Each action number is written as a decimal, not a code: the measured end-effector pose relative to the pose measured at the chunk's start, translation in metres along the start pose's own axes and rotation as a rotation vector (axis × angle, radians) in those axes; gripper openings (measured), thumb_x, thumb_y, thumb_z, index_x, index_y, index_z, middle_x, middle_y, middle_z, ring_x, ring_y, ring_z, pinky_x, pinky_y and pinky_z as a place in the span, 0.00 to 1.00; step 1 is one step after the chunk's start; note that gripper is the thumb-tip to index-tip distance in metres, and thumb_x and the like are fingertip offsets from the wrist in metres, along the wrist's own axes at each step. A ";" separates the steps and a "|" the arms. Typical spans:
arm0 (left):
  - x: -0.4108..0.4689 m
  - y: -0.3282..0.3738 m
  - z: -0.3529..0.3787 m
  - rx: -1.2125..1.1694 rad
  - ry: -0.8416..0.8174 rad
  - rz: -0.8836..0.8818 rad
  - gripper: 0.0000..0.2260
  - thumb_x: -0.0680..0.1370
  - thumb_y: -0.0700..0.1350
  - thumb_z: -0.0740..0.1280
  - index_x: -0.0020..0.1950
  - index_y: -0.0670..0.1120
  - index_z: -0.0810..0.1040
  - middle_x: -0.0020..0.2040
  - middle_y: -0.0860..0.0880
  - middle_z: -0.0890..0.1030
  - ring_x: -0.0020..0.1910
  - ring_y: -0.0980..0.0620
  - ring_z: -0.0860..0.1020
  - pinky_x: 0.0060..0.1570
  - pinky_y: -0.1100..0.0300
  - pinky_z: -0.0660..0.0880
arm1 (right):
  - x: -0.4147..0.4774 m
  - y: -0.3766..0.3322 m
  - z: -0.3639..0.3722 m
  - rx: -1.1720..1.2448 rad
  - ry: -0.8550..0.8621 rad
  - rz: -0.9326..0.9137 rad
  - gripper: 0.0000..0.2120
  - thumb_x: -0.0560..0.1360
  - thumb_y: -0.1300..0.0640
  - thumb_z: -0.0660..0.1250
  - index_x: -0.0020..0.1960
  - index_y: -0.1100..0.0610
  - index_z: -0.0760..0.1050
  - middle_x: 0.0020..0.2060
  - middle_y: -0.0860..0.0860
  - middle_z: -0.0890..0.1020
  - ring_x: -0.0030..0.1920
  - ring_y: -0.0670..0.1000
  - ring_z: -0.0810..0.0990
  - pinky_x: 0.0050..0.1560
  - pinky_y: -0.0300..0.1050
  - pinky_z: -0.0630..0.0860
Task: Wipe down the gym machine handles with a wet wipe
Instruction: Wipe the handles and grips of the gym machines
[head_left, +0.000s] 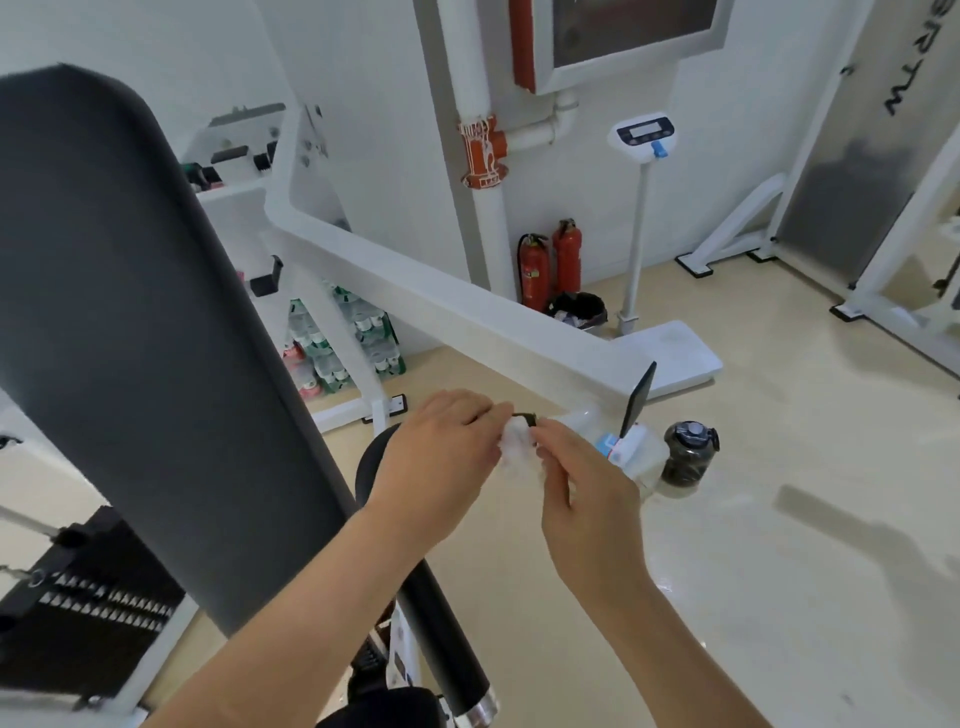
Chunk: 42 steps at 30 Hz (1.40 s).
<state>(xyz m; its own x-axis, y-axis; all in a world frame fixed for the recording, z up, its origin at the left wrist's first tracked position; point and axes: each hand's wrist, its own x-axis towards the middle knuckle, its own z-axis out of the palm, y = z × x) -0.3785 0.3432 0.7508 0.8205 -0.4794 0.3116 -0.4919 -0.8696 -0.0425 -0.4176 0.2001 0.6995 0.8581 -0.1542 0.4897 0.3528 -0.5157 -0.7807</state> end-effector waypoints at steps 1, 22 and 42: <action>-0.002 0.001 -0.001 0.015 0.003 -0.013 0.18 0.68 0.39 0.75 0.57 0.43 0.81 0.50 0.46 0.83 0.50 0.45 0.81 0.53 0.53 0.76 | -0.002 0.001 -0.001 -0.018 0.008 -0.029 0.17 0.74 0.72 0.63 0.58 0.57 0.79 0.54 0.47 0.83 0.55 0.44 0.79 0.55 0.34 0.72; 0.054 0.009 -0.017 -0.055 -0.554 -0.089 0.08 0.79 0.51 0.60 0.43 0.49 0.71 0.37 0.52 0.75 0.38 0.51 0.74 0.37 0.56 0.70 | 0.001 0.012 -0.017 -0.112 -0.069 0.030 0.24 0.69 0.71 0.59 0.63 0.57 0.75 0.60 0.52 0.75 0.59 0.52 0.73 0.58 0.46 0.73; 0.007 0.038 0.018 0.282 -0.159 -0.087 0.18 0.78 0.47 0.62 0.66 0.44 0.72 0.59 0.48 0.79 0.59 0.47 0.77 0.67 0.43 0.63 | 0.006 -0.004 -0.011 0.473 -0.016 0.659 0.22 0.69 0.72 0.59 0.50 0.48 0.79 0.43 0.44 0.80 0.40 0.40 0.75 0.41 0.31 0.71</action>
<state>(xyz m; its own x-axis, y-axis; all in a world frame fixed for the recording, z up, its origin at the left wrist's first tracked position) -0.3868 0.3047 0.7346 0.9021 -0.3949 0.1740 -0.3363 -0.8960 -0.2899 -0.4175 0.1920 0.7096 0.9486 -0.2881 -0.1307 -0.1095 0.0885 -0.9900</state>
